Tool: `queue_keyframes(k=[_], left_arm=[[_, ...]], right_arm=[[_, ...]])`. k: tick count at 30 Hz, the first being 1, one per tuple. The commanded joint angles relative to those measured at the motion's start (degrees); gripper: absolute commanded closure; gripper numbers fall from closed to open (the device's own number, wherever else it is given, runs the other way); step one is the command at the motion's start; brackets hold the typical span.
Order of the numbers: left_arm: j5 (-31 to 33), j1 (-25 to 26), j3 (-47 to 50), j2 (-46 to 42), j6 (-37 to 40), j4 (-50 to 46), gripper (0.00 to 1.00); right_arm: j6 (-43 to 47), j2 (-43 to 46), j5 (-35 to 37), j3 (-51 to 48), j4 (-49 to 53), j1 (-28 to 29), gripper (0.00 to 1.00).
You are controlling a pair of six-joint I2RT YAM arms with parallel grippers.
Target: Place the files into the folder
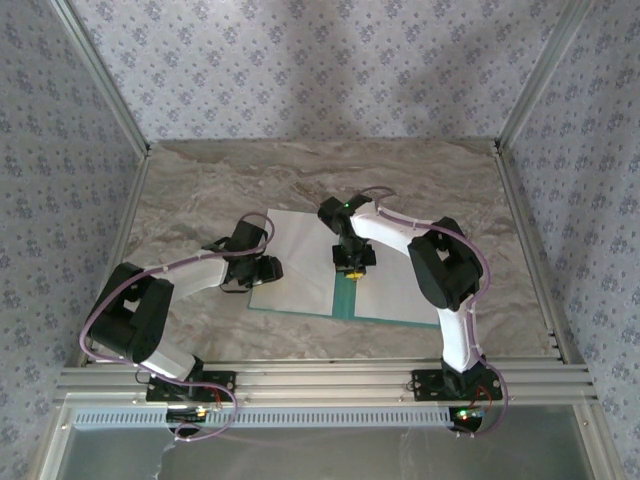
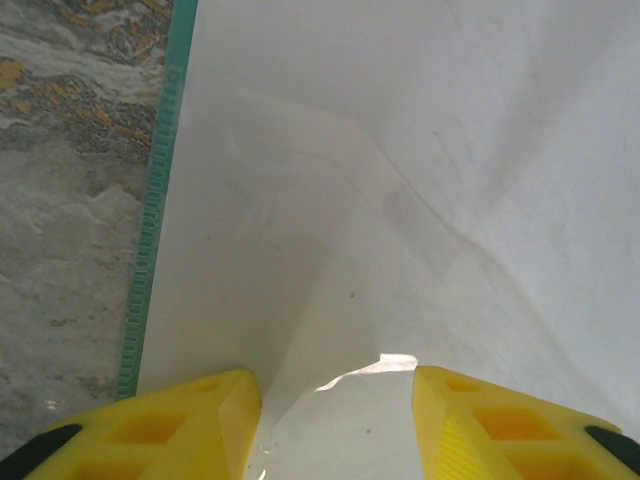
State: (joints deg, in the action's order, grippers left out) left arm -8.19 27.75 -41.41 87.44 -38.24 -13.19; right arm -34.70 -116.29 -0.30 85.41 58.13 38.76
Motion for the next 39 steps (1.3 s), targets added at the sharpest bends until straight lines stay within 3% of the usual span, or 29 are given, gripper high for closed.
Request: queue_keyframes(k=[1,23,39], left_arm=[[0.8,-0.2,1.9,2.4,-0.2,-5.0,0.52],[0.7,-0.3,2.1,2.2,-0.3,-5.4,0.52],[0.7,-0.2,2.8,1.7,-0.5,-5.2,0.52]], right_arm=[[-0.9,-2.4,1.3,-2.9,1.6,-0.5,0.91],[-0.9,-3.9,-0.7,-4.8,-2.4,-0.9,0.91],[-0.9,-0.7,0.6,-1.9,1.3,-1.1,0.91]])
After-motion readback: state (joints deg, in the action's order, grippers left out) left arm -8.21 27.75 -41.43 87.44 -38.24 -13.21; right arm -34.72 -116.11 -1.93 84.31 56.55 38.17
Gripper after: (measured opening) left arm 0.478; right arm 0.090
